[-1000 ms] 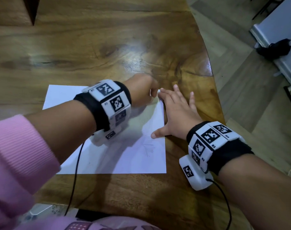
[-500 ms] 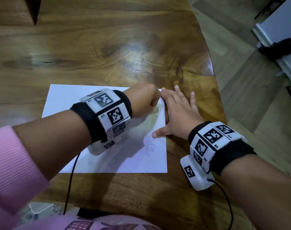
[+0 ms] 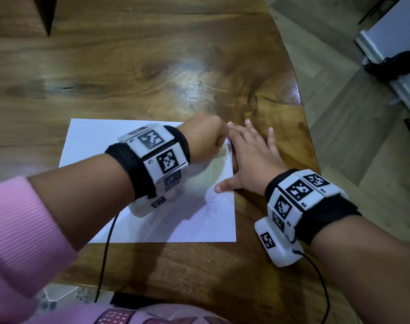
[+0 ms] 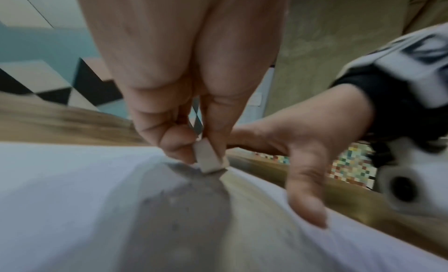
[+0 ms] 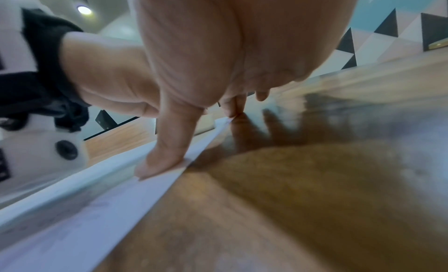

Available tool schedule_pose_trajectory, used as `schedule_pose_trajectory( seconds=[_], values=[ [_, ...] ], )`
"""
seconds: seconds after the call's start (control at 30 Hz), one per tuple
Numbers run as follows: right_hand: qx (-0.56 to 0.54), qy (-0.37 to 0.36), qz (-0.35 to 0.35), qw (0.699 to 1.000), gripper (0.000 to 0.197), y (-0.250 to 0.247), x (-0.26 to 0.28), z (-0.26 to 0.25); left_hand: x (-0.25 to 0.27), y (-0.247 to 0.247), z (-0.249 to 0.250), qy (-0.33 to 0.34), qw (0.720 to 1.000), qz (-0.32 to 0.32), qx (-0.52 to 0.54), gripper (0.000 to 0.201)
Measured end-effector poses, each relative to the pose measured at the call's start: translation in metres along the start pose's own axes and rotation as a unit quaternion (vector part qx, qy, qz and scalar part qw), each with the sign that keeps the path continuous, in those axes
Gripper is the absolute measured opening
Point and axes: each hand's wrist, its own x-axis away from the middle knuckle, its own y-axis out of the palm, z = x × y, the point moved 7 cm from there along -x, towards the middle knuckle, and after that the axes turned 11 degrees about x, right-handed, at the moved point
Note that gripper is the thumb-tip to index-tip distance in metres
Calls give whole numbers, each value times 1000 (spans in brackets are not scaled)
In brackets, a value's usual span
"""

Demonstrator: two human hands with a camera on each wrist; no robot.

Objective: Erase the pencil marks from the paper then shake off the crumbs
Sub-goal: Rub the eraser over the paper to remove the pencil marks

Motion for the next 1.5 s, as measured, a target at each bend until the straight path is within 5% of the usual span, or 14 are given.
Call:
schedule_pose_trajectory(
  seconds=[0.07,0.23,0.4,0.57,0.73,0.87,0.97,1.07,1.23,1.4,1.5],
  values=[
    [-3,1,1,1000,127,0,0,0,3,2,1,15,1000,-16,0,11],
    [6,4,-3,1000,126,-1,0,0,-14,-19,-8,-14,997,74,22,11],
    [6,3,-5,1000,128,0,-1,1,-5,0,-6,18,997,-67,25,13],
    [10,2,-2,1000,126,-1,-1,1,-12,-26,-1,21,997,71,9,15],
    [8,2,-3,1000,127,0,-1,1,12,5,-14,13,987,-157,-28,16],
    [21,-2,-4,1000,126,0,-1,1,0,-25,-32,-18,999,7,49,27],
    [35,-5,-4,999,124,-1,0,0,-5,-27,-28,3,998,64,5,17],
    [45,-6,-4,999,124,-1,-1,0,10,-16,-24,39,998,39,-4,12],
    [41,-9,-9,999,124,-1,0,0,46,13,-26,51,991,-125,-13,11],
    [50,-7,-14,999,124,0,0,0,1,-22,-20,12,999,43,20,18],
    [52,-6,-14,999,124,0,-1,-1,12,-7,-16,32,999,12,14,13]
  ],
)
